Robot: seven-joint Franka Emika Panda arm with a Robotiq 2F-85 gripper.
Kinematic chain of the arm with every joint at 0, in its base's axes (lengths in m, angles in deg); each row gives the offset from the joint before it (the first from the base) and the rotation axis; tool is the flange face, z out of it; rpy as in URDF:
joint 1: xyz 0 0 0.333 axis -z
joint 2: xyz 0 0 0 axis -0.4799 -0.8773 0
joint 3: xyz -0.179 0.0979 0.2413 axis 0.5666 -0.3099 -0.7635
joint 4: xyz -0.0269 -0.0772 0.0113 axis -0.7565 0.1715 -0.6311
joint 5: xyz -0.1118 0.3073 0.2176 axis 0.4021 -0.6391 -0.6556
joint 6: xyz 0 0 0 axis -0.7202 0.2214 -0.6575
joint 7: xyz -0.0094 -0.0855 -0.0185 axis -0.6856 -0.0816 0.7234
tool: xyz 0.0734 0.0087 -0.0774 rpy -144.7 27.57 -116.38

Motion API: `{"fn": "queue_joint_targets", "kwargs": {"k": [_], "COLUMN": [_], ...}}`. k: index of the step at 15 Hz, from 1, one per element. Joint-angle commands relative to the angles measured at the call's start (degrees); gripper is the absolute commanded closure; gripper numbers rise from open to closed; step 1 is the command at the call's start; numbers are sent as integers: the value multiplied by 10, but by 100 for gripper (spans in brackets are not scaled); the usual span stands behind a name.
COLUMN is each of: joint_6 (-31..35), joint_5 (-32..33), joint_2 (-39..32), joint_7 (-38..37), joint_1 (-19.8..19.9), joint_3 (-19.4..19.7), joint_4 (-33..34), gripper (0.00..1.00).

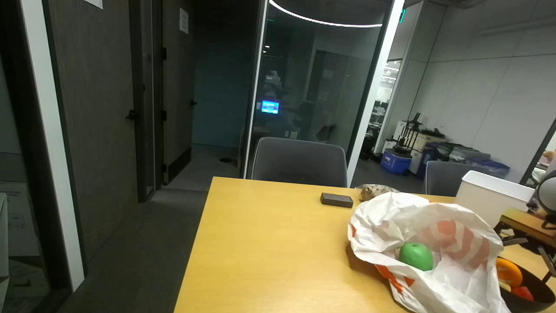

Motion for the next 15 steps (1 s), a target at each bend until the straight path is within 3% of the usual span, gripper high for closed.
{"fn": "queue_joint_targets", "kwargs": {"k": [1,9,10,11,13,15], "joint_6": [12,19,19,19,17,17], "joint_5": [46,71,67,62,55,50], "joint_2": [-41,-102,-106,-109,-105,-88], "joint_7": [-73,-119,-114,-110,-103,-95], "joint_1": [-20,-53,-56,-58,-63,-64], "joint_3": [12,43,45,46,48,50], "joint_4": [36,67,68,69,69,62], "gripper": [0,0,25,26,41,44]}}
